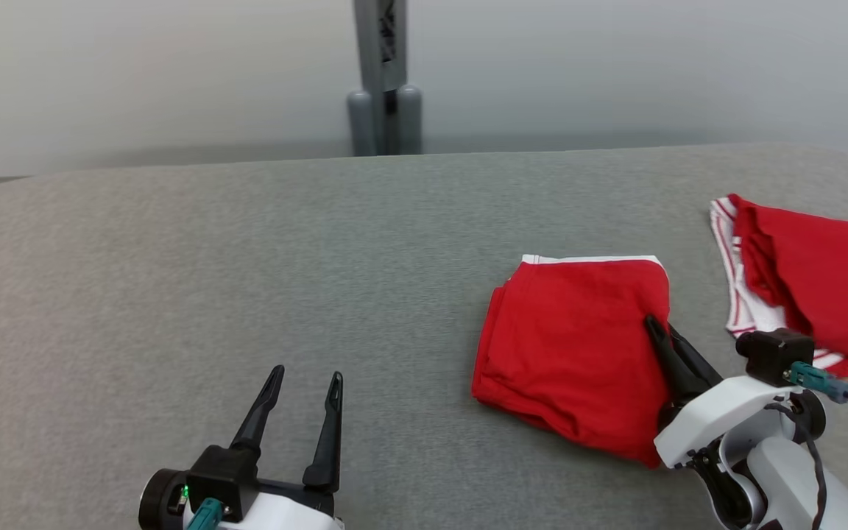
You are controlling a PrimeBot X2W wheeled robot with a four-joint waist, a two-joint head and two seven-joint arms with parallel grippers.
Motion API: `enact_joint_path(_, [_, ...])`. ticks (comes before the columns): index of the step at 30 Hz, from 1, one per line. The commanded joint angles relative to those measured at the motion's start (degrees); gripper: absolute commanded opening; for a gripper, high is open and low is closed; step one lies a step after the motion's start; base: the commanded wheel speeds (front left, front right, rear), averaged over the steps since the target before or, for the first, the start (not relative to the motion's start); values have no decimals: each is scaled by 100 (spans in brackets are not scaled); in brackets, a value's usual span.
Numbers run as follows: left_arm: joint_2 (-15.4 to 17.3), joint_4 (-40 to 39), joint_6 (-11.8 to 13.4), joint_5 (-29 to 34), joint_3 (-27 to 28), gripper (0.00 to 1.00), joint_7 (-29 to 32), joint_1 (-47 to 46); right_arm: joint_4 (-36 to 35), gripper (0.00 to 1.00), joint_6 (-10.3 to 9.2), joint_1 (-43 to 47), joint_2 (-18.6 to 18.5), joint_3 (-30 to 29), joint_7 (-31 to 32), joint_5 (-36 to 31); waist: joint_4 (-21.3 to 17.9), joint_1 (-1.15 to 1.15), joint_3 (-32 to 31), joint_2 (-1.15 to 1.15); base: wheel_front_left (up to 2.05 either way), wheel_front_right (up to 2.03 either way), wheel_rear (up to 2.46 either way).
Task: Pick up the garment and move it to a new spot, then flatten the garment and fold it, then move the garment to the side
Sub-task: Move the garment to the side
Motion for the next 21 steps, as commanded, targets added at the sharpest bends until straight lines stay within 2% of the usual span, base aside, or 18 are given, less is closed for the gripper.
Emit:
enact_joint_path(1, [24, -6, -14, 36, 45, 100, -20, 25, -60, 0, -1, 82, 8, -34, -28, -83, -363, 0, -54, 0, 0, 0, 0])
enact_joint_path(11, [25, 24, -87, 142, 48, 100, -20, -21, -142, 0, -1, 83, 31, 23, -28, -182, -1057, 0, -52, 0, 0, 0, 0])
enact_joint_path(17, [24, 24, -123, 195, 54, 100, -20, -85, -150, 0, -1, -92, -69, 184, -28, -197, -1216, 0, 45, 0, 0, 0, 0])
enact_joint_path(21, [24, 7, -168, 244, 59, 100, -20, -142, -146, 0, -1, -326, -290, 461, -28, -256, -1258, 0, 161, 0, 0, 0, 0])
